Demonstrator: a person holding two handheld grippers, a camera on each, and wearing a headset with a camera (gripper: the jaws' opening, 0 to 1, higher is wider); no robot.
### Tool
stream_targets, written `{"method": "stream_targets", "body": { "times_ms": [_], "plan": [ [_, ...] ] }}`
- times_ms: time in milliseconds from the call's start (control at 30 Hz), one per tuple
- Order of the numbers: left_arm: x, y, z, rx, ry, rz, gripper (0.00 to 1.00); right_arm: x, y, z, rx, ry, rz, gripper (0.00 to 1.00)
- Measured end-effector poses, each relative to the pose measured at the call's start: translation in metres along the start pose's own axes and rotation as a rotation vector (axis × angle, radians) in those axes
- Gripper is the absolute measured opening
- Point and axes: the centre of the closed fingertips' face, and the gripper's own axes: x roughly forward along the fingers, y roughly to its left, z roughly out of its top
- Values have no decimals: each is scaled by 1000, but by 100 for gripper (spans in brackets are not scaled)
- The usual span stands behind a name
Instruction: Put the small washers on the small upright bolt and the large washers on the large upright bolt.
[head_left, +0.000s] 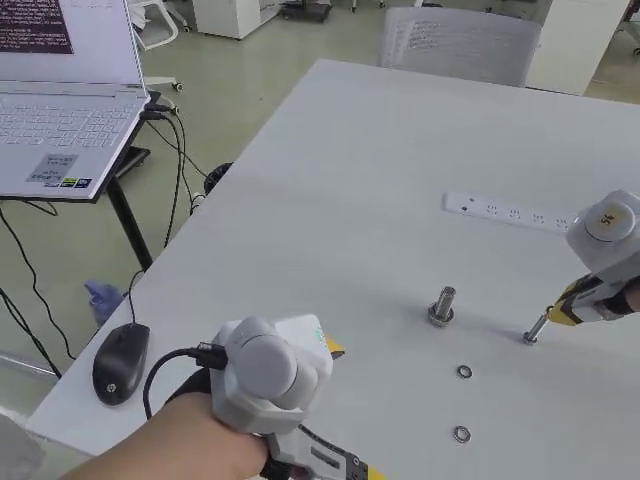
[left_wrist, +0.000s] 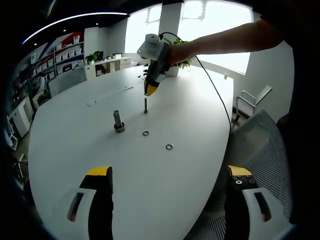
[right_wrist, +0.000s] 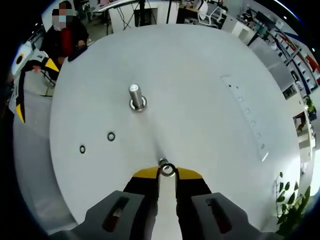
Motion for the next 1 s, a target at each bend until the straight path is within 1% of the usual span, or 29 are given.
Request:
{"method": "stream_targets", "body": {
  "times_ms": [167, 533, 733, 1000],
  "plan": [
    [0, 0, 0, 1, 2, 0, 93, 4, 0, 1, -9, 11, 6, 12],
    [0, 2, -1, -2, 5, -2, 93, 10, 0, -4, -1, 37, 22, 12],
    [-1, 3, -2, -6, 2, -3, 93, 15, 0, -5, 8, 45, 29, 12],
    [-2, 4, -4, -8, 6, -2, 93, 20, 2, -4, 4, 52, 34, 12]
  ]
}}
